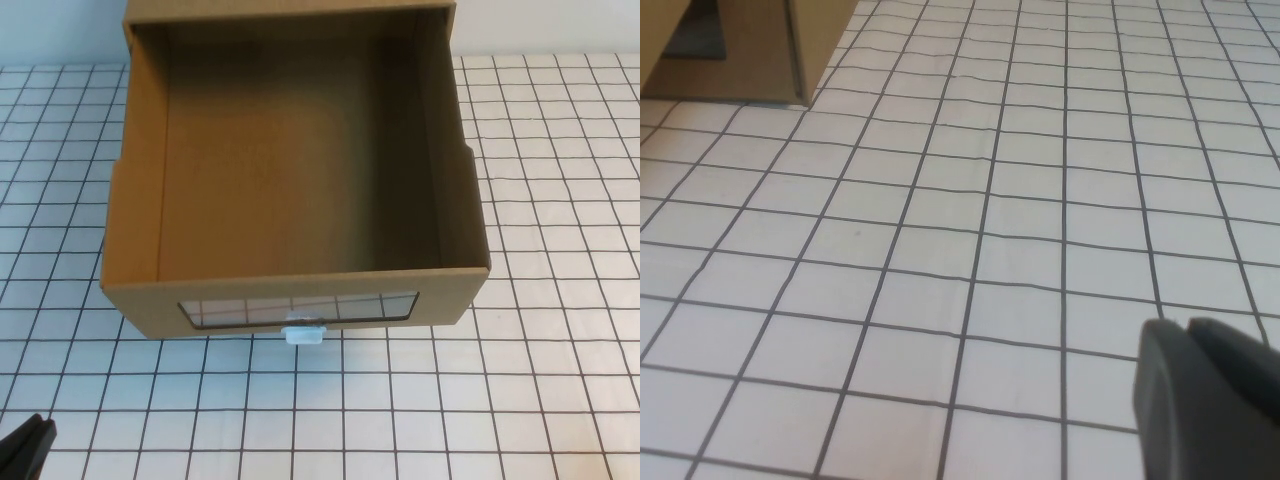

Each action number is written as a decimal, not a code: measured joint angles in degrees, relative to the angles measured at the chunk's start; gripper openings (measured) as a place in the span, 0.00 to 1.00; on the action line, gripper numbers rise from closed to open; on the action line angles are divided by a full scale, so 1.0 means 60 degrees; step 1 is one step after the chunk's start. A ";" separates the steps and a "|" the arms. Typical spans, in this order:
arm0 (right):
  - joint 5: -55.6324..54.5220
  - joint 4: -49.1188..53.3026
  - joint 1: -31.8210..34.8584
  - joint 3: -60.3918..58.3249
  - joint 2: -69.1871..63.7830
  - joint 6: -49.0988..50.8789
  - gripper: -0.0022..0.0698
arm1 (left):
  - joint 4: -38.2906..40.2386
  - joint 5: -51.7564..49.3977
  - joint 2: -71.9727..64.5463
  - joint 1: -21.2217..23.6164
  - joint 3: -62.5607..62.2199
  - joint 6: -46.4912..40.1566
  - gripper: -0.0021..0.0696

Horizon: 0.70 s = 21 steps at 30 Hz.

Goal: Open the shoe box
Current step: 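Pull the top drawer of the cardboard box fully open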

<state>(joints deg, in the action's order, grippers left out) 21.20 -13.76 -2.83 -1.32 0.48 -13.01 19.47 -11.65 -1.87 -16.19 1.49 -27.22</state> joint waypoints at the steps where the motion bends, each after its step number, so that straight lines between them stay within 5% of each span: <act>1: 0.0000 0.0000 0.0000 0.0000 0.0000 0.0000 0.01 | 0.0000 -0.0013 0.0000 0.0000 0.0000 0.0000 0.03; 12: 0.0019 -0.0037 0.0000 0.0000 0.0000 0.0000 0.01 | -0.0907 0.0397 0.0113 0.0153 0.0000 0.0310 0.03; 21: 0.0019 -0.0041 0.0000 0.0000 0.0000 -0.0016 0.01 | -0.2594 -0.0894 0.0400 0.2289 0.0000 0.2824 0.03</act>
<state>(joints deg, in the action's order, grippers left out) 21.31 -14.00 -2.83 -1.32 0.48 -13.10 3.91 -17.01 0.53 -2.46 1.49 -10.27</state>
